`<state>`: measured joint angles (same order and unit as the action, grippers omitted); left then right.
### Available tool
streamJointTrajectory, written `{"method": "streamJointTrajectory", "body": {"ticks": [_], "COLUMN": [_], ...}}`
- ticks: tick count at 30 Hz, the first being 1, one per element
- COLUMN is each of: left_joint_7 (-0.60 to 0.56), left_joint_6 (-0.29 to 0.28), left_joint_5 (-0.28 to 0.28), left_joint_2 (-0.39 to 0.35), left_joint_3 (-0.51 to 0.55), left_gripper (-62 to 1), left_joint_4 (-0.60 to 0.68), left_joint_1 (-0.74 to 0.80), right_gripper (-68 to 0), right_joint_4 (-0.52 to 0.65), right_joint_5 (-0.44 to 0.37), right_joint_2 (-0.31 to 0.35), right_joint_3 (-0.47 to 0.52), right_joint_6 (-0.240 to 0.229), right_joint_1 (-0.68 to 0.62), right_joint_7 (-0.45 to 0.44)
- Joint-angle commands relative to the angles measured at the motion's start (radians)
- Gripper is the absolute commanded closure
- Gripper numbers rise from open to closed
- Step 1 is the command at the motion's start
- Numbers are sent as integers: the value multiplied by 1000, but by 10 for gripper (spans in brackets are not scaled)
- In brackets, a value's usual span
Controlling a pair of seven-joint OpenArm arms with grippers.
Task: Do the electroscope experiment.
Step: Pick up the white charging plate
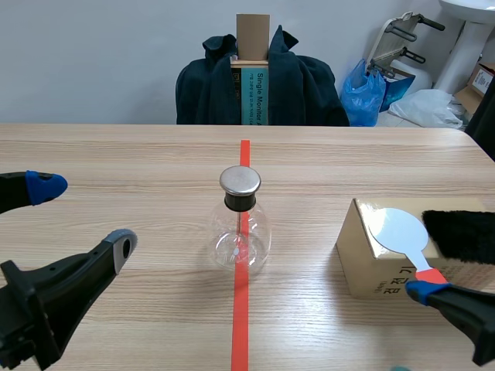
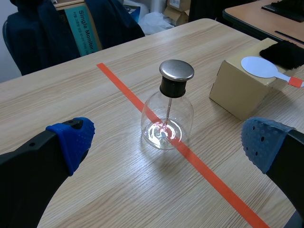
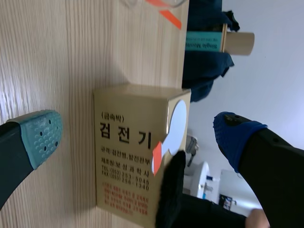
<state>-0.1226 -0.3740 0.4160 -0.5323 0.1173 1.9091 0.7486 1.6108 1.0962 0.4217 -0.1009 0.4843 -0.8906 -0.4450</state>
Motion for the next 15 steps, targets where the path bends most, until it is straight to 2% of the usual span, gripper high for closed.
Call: {"method": "streamJointTrajectory", "body": {"ticks": [1,5,15], "left_joint_7": [-11,-11,-11], "left_joint_6": [-2,-2,-2], "left_joint_5": [6,6,6], "left_joint_2": [0,0,0], "left_joint_3": [6,6,6], "left_gripper": [-623,-623,-623], "left_joint_4": [16,16,16], "left_joint_1": [2,2,2], "right_gripper": [-679,-679,-679], "right_joint_4": [10,-28,-111], "right_joint_5": [-4,-5,-6], "right_joint_2": [13,13,-1], "right_joint_3": [5,6,-14], "right_joint_6": [42,77,81], "right_joint_1": [10,41,188], "right_joint_7": [27,87,155]}}
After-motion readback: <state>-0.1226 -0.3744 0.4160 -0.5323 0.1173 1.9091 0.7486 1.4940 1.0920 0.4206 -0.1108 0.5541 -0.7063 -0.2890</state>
